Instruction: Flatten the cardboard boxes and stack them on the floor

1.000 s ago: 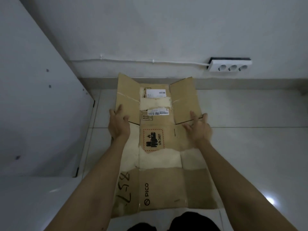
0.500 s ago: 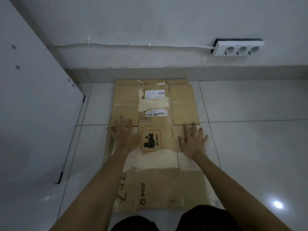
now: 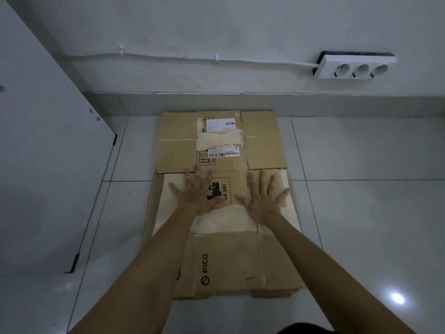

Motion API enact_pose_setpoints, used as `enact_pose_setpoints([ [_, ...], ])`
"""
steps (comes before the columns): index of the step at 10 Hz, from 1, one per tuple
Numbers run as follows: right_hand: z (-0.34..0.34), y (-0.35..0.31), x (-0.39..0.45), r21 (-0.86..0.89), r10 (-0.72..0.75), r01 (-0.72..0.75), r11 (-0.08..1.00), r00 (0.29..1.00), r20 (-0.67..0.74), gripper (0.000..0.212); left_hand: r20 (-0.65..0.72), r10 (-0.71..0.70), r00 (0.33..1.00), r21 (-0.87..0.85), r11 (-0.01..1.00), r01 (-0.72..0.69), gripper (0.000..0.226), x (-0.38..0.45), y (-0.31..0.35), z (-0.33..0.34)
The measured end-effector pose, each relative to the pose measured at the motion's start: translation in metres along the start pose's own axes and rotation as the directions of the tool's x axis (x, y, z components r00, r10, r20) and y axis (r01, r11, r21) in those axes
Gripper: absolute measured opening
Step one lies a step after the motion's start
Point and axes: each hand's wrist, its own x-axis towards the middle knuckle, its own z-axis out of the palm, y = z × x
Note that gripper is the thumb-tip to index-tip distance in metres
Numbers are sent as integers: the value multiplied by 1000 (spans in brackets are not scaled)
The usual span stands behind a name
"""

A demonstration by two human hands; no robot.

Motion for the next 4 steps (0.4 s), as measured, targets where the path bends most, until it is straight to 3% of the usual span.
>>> enact_pose_setpoints([
  [2,8,-11,-14,0,17,-17,1000,999,38,68,15,-2,1000,19,1000,1,96,3,-2,-4],
  [3,-16,-9,-20,-86,-5,15,996,993,122,71,70,1,998,60,998,-5,95,-11,7,-23],
  [4,-55,-7,-37,-182,40,-25,983,996,79,69,25,72,997,122,990,-74,87,-34,14,-52],
])
